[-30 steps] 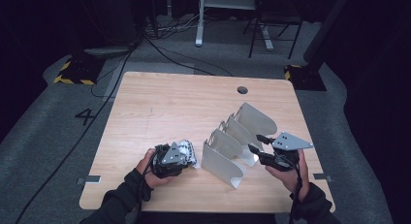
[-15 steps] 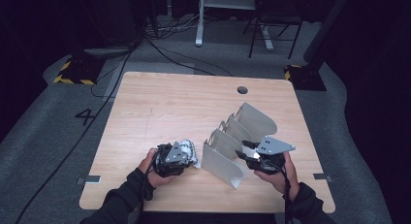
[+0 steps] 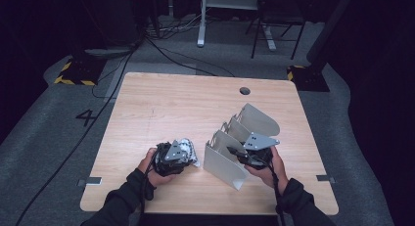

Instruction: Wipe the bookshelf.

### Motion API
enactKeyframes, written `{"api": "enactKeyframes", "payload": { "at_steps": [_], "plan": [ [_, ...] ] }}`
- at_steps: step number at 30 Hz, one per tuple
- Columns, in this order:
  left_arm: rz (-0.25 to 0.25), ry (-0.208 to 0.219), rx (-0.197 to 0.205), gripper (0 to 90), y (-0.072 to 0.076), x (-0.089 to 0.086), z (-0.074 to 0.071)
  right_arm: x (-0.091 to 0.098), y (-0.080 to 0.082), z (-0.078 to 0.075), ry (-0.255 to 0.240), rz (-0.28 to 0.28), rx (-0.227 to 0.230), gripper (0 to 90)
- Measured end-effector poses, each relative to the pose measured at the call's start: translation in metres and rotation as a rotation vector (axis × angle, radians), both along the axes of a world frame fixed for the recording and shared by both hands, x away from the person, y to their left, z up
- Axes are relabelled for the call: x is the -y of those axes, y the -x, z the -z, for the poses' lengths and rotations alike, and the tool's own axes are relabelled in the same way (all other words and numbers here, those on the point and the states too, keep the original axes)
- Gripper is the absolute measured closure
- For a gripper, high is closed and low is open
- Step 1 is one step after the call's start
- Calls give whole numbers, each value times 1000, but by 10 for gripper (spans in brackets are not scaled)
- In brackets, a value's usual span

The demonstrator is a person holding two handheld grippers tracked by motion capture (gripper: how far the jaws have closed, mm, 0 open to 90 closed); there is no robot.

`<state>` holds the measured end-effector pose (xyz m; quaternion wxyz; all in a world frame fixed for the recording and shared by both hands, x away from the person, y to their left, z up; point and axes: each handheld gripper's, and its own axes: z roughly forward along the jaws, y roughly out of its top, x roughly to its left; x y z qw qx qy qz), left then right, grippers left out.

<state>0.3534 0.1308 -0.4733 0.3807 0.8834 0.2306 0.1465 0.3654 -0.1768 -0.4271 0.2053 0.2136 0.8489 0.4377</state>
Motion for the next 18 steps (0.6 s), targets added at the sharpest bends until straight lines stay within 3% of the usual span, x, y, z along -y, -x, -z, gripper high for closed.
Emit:
{"api": "enactKeyframes", "payload": {
  "at_steps": [5, 11, 15, 18],
  "plan": [
    [-8, 20, -1, 644, -1, -2, -2, -6, -5, -1, -16, -26, -1, 865],
    [-30, 46, 30, 643, -5, -7, -10, -5, -15, -4, -41, -68, -31, 880],
    [-55, 95, 91, 642, -10, -8, -24, -8, -15, -7, -44, -138, -44, 883],
    [-45, 123, 127, 648, -10, -5, -32, -13, -10, -9, -31, -210, -47, 884]
  ]
}}
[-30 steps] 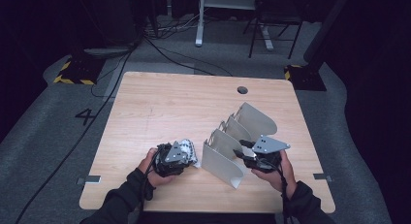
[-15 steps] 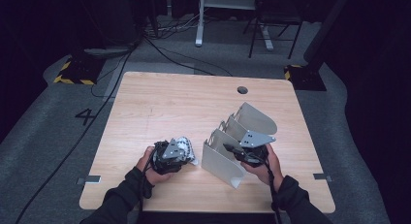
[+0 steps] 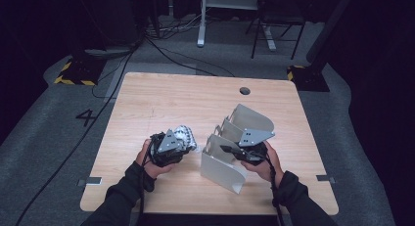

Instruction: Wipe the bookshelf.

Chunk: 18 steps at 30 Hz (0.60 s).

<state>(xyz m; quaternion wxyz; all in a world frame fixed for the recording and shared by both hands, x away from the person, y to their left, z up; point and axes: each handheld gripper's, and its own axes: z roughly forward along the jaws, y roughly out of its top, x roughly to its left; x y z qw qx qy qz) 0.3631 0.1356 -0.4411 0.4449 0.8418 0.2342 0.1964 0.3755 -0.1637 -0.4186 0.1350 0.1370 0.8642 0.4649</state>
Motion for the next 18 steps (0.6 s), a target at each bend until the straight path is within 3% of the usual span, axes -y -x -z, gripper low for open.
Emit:
{"api": "enactKeyframes", "payload": {
  "at_steps": [3, 7, 12, 13, 14, 16, 18],
  "plan": [
    [26, -4, 28, 649, 0, 7, -6, -6, 7, -1, 6, -80, -1, 883],
    [40, 9, 56, 655, -3, 13, -10, -7, 11, -1, 17, -94, 8, 875],
    [69, 21, 85, 676, -11, 24, -17, 12, 16, -8, -33, -34, 18, 743],
    [69, 21, 85, 680, -11, 24, -17, 12, 16, -8, -33, -34, 18, 743],
    [83, 23, 87, 683, -12, 27, -19, 22, 19, -8, -20, 9, 18, 655],
    [83, 0, 120, 683, -14, 34, -23, 26, 20, -7, -11, 21, 18, 634],
    [97, 8, 131, 696, -16, 38, -27, 38, 24, -7, -6, 43, 11, 585]
  ]
}}
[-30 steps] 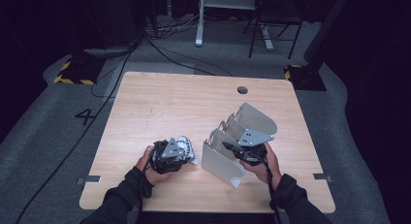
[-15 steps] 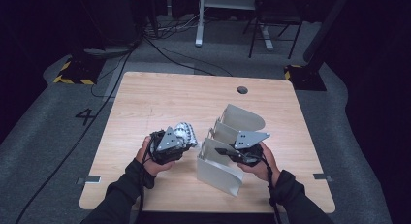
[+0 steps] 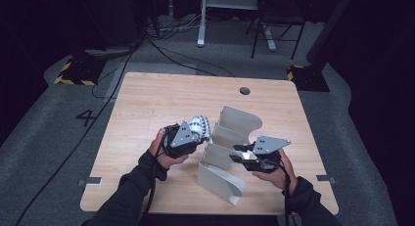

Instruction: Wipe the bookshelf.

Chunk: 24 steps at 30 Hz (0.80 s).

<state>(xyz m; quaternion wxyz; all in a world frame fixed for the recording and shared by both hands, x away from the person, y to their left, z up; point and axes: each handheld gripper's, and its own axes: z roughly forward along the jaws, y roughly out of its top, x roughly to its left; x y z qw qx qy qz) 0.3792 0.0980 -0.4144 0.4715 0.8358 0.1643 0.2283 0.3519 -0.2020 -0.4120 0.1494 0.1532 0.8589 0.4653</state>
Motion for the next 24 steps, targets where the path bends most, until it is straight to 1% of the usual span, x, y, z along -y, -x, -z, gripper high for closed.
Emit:
{"api": "enactKeyframes", "payload": {
  "at_steps": [2, 3, 4, 5, 6, 7, 8, 9, 10, 11, 13, 14, 15, 16, 17, 18, 19, 20, 21, 23, 24],
  "plan": [
    [3, 4, 16, 708, -3, 3, -3, 11, 4, 1, 14, 27, -3, 557],
    [7, 11, 18, 717, -5, 4, -4, 18, 6, 2, 38, 28, 1, 545],
    [11, 18, 30, 729, -7, 6, -5, 23, 8, 3, 61, 36, 14, 544],
    [24, 23, 23, 746, -8, 7, -5, 30, 10, 5, 86, 68, 37, 544],
    [36, 18, 24, 751, -9, 8, -5, 37, 10, 7, 88, 92, 25, 544],
    [41, 6, 23, 758, -9, 9, -4, 44, 9, 9, 77, 109, 10, 544],
    [41, 6, 23, 764, -9, 9, -4, 44, 9, 9, 77, 109, 10, 544],
    [49, -2, 15, 764, -9, 10, -3, 51, 8, 12, 64, 136, -8, 543],
    [56, -19, 15, 767, -9, 11, -1, 56, 7, 15, 66, 156, -14, 542],
    [53, -36, 16, 768, -10, 12, 1, 61, 6, 18, 78, 175, -22, 542],
    [61, -46, -10, 768, -13, 12, 7, 67, 4, 24, 89, 199, -40, 536],
    [64, -46, -35, 768, -15, 12, 12, 69, 3, 28, 100, 210, -54, 533],
    [70, -52, -56, 770, -16, 12, 17, 70, 2, 32, 130, 222, -51, 528],
    [75, -60, -64, 770, -17, 12, 20, 70, 1, 35, 175, 233, -40, 525],
    [85, -60, -88, 770, -18, 12, 24, 71, 0, 37, 198, 238, -37, 525],
    [92, -45, -115, 770, -19, 11, 28, 72, -2, 40, 213, 241, -38, 525],
    [98, -39, -163, 771, -21, 8, 37, 73, -3, 41, 218, 243, -41, 525],
    [104, -65, -178, 772, -23, 7, 42, 75, -6, 44, 220, 253, -45, 525],
    [104, -65, -178, 773, -23, 7, 42, 75, -6, 44, 220, 253, -45, 525],
    [109, -116, -218, 774, -26, 2, 53, 79, -10, 46, 210, 275, -49, 515],
    [110, -123, -231, 775, -27, 0, 57, 81, -12, 47, 202, 283, -47, 511]
  ]
}}
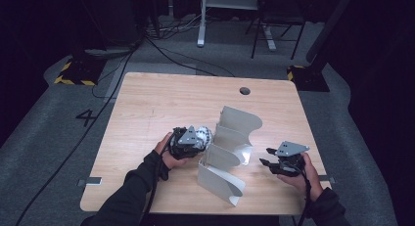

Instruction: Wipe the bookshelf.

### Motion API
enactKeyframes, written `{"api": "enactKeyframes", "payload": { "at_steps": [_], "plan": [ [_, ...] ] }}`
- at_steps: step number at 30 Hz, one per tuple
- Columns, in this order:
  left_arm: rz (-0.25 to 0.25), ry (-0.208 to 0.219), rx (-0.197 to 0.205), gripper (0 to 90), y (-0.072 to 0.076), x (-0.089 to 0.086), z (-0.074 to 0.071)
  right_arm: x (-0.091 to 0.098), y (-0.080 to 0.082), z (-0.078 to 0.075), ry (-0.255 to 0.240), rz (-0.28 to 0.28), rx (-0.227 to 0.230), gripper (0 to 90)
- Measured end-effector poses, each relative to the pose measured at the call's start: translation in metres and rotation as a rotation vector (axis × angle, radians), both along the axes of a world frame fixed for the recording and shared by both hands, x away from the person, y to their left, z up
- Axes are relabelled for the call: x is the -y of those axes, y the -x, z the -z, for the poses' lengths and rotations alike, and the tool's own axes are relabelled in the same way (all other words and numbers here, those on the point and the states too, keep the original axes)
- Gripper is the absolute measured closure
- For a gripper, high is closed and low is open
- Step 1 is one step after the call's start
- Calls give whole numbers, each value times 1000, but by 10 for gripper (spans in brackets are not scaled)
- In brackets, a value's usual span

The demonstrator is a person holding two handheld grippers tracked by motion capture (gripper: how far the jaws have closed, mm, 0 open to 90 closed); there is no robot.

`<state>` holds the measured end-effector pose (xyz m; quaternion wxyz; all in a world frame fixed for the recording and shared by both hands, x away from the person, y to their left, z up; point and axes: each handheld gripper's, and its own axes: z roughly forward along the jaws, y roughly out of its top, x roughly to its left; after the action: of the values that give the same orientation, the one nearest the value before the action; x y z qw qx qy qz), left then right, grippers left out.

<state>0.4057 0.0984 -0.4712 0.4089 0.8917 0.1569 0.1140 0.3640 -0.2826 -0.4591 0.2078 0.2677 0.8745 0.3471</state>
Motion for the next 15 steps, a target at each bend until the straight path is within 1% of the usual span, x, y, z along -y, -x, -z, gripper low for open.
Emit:
{"api": "enactKeyframes", "payload": {
  "at_steps": [1, 3, 4, 5, 7, 9, 12, 13, 14, 15],
  "plan": [
    [-4, -1, -19, 775, 0, -3, 3, 2, -2, 1, -10, 9, -5, 500],
    [2, -26, -50, 775, 1, -6, 8, 6, -7, 5, -28, 39, -5, 481],
    [10, -46, -65, 775, 3, -7, 11, 8, -9, 7, -35, 47, -16, 480],
    [20, -63, -77, 775, 4, -7, 14, 9, -11, 8, -39, 52, -18, 475],
    [29, -105, -73, 775, 9, -6, 19, 12, -14, 10, -47, 76, -18, 459],
    [29, -105, -79, 775, 13, -5, 19, 14, -17, 13, -65, 93, -33, 456],
    [38, -119, -73, 777, 21, -7, 18, 14, -20, 15, -65, 101, -36, 437],
    [39, -127, -66, 778, 24, -8, 16, 14, -20, 16, -67, 103, -40, 434],
    [32, -122, -62, 778, 28, -10, 15, 13, -21, 18, -68, 106, -45, 434],
    [35, -110, -54, 778, 30, -12, 12, 12, -22, 20, -72, 110, -57, 432]
  ]
}}
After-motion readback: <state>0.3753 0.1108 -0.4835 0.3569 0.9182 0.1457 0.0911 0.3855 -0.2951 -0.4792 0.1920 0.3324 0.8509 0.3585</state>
